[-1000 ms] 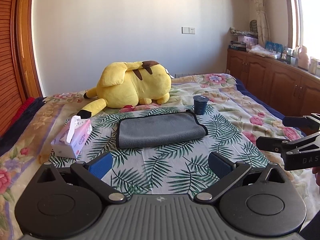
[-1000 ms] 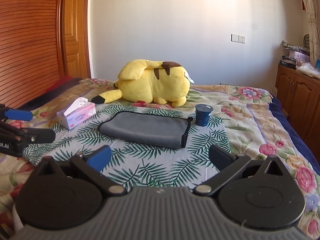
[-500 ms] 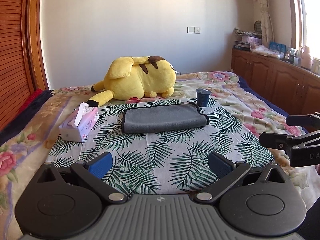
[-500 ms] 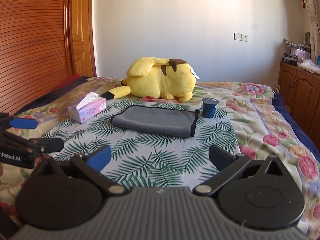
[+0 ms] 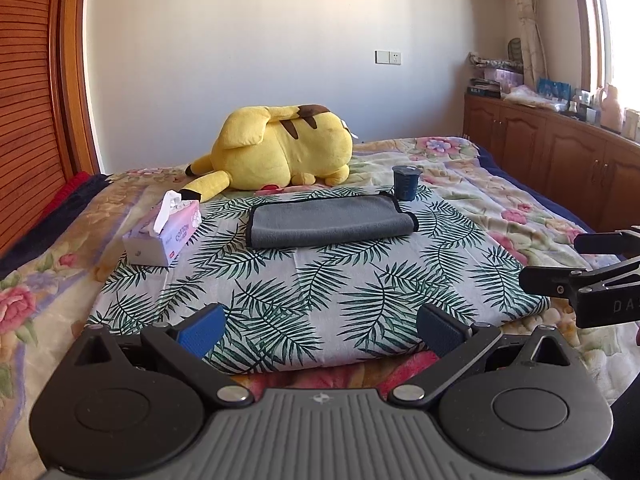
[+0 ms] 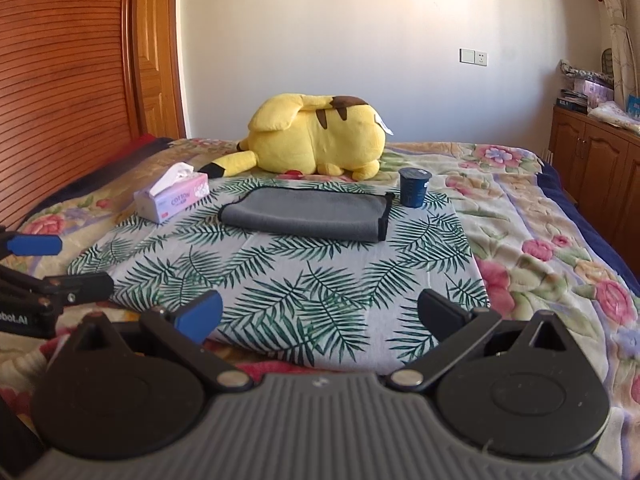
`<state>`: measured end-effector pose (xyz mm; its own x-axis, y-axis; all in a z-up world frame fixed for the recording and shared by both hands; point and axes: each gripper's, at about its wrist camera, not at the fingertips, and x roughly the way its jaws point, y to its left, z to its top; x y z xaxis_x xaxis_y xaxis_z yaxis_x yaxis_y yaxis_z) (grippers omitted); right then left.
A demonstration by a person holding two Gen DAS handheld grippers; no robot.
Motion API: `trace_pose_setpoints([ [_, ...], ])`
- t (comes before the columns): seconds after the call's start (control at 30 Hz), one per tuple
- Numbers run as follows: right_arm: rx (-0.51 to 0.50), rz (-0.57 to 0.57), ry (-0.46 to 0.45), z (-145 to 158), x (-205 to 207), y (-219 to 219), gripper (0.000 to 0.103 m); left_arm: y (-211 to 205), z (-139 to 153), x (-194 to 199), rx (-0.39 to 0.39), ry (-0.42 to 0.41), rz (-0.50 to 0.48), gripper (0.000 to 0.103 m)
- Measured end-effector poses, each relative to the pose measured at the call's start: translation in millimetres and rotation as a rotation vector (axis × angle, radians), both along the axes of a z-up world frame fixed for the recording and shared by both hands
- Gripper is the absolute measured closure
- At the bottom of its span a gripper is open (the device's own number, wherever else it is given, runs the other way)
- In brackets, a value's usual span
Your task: Fold towel
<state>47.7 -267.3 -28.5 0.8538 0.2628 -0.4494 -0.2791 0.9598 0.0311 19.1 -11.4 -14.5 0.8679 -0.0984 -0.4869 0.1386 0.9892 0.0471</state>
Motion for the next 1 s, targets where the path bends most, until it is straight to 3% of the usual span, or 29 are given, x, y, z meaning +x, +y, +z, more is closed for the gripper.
trace_pose_setpoints([
  [0.47,-0.003,-0.031,-0.038,-6,-5,-3,0.0,5,-11,-3,0.016,-0.075,0.025,0.016],
  [1.0,-0.006,-0.038,-0.105,-2,-13,-3,0.0,11,0,-16,-0.002,-0.154,0.053,0.016],
])
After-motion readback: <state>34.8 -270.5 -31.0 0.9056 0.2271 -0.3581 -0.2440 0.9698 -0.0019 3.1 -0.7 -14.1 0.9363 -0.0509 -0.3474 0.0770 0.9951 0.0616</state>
